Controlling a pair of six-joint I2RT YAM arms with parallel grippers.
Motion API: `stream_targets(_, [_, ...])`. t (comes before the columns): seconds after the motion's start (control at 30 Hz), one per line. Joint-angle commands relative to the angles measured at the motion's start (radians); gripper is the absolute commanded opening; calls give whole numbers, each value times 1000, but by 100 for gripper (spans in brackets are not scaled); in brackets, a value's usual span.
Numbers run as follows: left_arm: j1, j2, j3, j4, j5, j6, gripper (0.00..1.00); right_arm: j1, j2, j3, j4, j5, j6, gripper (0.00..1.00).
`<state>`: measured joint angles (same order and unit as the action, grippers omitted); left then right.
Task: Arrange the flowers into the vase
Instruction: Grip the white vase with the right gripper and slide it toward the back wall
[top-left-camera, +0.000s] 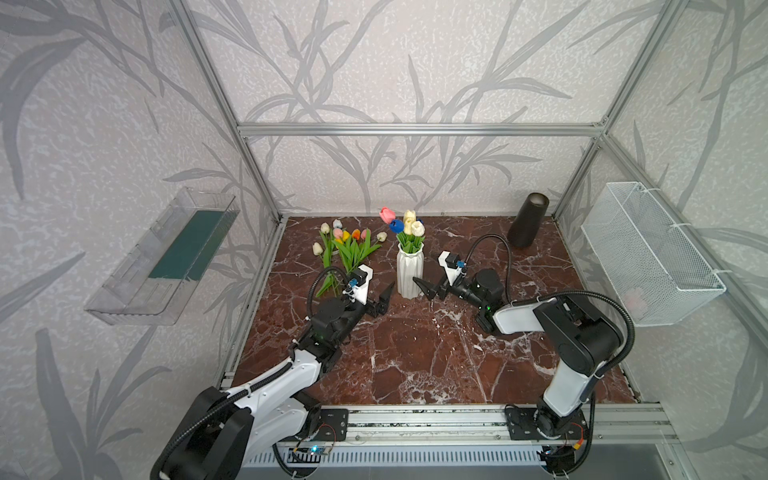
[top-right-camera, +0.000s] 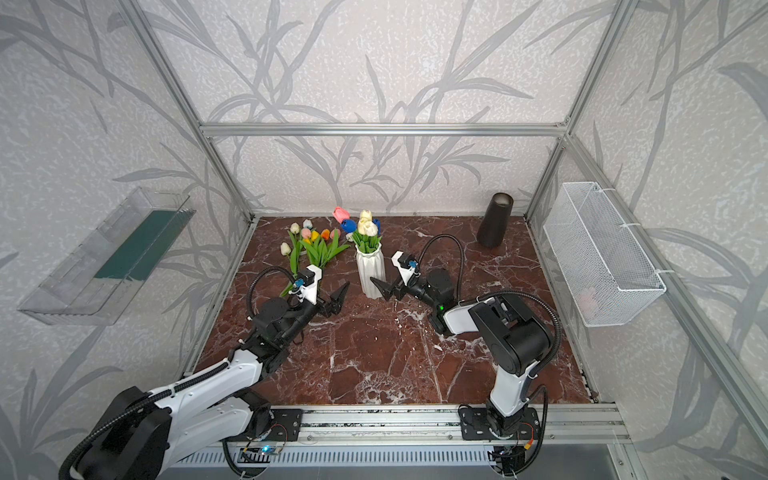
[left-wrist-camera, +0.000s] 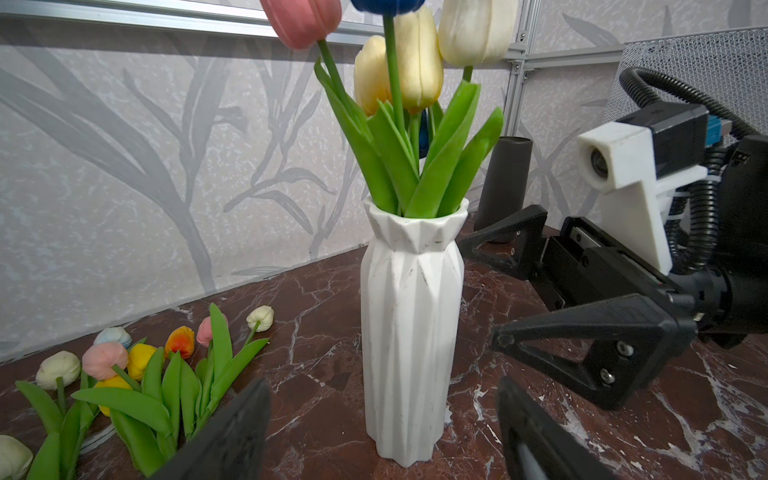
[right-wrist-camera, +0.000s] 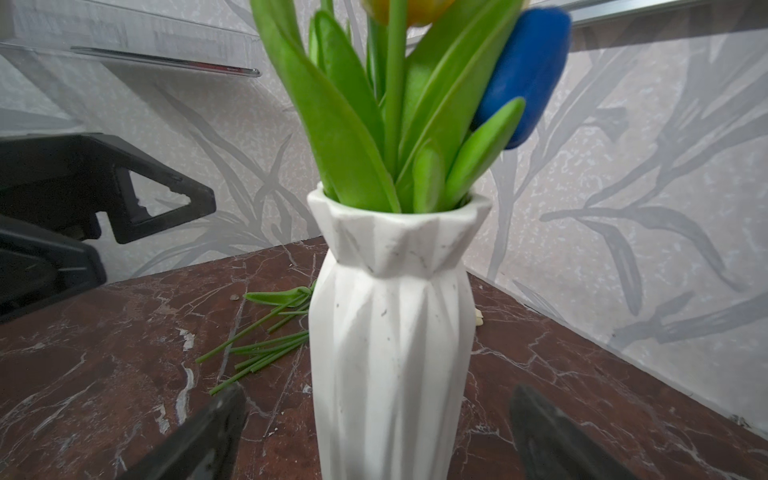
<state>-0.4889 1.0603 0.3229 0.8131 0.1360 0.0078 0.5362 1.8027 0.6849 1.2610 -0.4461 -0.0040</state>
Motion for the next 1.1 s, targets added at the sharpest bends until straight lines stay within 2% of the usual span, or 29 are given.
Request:
stream_targets(0.0, [4, 6, 33, 37, 25, 10, 85, 14, 42, 54, 23, 11, 10, 99])
stream_targets(0.2, [6, -5, 33, 29, 19, 17, 85, 48, 110, 155, -39, 75, -19, 99])
stream_targets(0.33, [7, -12, 31, 33, 15, 17, 85, 47, 160, 225, -61, 73, -23, 99])
stream_targets(0.5, [8, -20, 28, 34, 4, 28, 85, 44, 208, 275, -46, 30, -34, 83])
stream_targets(0.67, [9, -20, 27, 35, -8, 37, 85, 16, 219, 301, -24, -11, -6, 53])
stream_targets(0.8, [10, -16, 16, 65, -32, 47, 85, -29, 245, 370, -13, -50, 49, 40])
stream_targets(1.07, [13, 7, 8, 102, -61, 54, 85, -115, 422, 729, -142, -52, 44, 34])
